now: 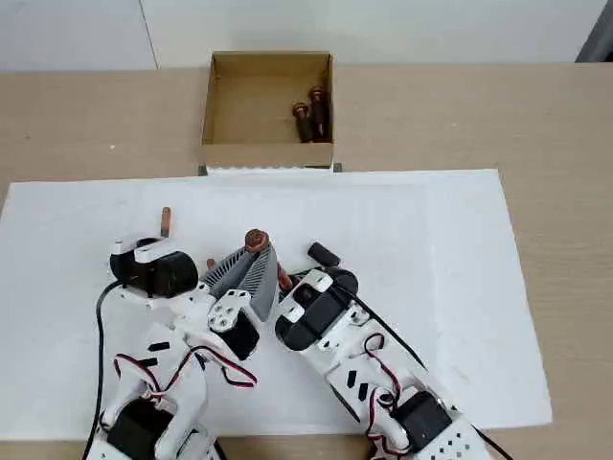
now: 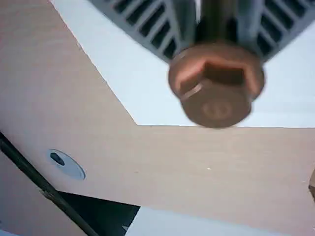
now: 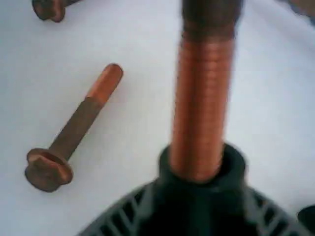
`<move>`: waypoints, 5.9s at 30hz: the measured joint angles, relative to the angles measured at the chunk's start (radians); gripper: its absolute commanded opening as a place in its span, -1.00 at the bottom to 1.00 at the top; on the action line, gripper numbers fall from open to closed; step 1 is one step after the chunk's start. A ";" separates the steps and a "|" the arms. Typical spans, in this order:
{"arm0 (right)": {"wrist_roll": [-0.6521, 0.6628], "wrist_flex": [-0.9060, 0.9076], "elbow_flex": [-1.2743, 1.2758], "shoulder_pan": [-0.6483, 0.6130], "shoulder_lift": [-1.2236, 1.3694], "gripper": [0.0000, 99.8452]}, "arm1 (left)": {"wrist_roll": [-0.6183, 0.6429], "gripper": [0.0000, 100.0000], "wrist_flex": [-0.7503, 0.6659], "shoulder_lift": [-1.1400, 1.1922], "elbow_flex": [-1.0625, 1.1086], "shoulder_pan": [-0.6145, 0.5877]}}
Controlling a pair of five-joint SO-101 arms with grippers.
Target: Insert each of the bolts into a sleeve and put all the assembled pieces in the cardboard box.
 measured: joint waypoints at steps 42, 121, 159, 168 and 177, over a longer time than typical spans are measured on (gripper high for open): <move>0.002 -0.002 0.000 -0.020 -0.002 -1.00 | -0.149 -0.54 0.282 0.002 0.006 0.025; -0.141 0.012 -1.568 0.514 1.758 -1.00 | -0.592 -0.99 0.287 0.006 0.186 -0.488; 0.330 0.009 -2.668 0.356 2.763 -0.84 | -0.592 -0.99 0.287 0.006 0.186 -0.488; 0.330 0.026 -2.668 0.351 2.763 -0.99 | -0.592 -0.99 0.287 0.006 0.186 -0.488; 0.232 0.359 -2.668 0.348 2.636 -0.99 | -0.592 -0.99 0.287 0.006 0.186 -0.488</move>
